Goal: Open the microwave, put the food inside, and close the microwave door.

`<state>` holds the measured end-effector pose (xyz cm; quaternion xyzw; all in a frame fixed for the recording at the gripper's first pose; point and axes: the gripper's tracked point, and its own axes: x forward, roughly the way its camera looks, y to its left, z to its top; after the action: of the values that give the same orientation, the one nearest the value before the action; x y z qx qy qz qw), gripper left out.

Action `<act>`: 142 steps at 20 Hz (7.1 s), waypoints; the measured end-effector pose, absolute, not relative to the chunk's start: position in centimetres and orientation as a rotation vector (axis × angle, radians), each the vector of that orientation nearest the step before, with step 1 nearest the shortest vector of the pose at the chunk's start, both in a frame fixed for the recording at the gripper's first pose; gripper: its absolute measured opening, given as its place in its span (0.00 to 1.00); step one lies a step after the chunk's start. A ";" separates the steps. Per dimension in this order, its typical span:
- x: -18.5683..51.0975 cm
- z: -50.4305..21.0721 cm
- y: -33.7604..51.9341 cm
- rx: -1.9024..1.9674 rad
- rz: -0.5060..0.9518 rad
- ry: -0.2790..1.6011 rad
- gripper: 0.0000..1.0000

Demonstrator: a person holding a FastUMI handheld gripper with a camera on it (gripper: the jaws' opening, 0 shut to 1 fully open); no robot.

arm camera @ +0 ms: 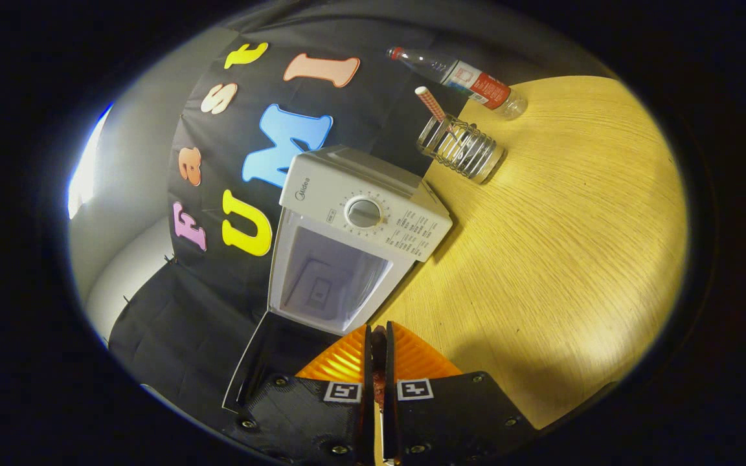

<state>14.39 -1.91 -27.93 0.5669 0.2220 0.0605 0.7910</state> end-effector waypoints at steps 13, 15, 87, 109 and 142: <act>22.2 -20.4 4.8 1.117 0.171 0.328 0.06; 24.5 -20.7 6.3 1.078 0.141 0.320 0.05; 3.2 -12.2 37.1 0.113 0.717 0.152 0.17; 13.9 -18.6 18.8 0.023 0.218 0.223 0.02; 32.4 -22.5 2.5 -0.003 -0.100 0.227 0.01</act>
<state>32.39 2.45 -22.51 -0.0015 0.1131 -0.0500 0.9923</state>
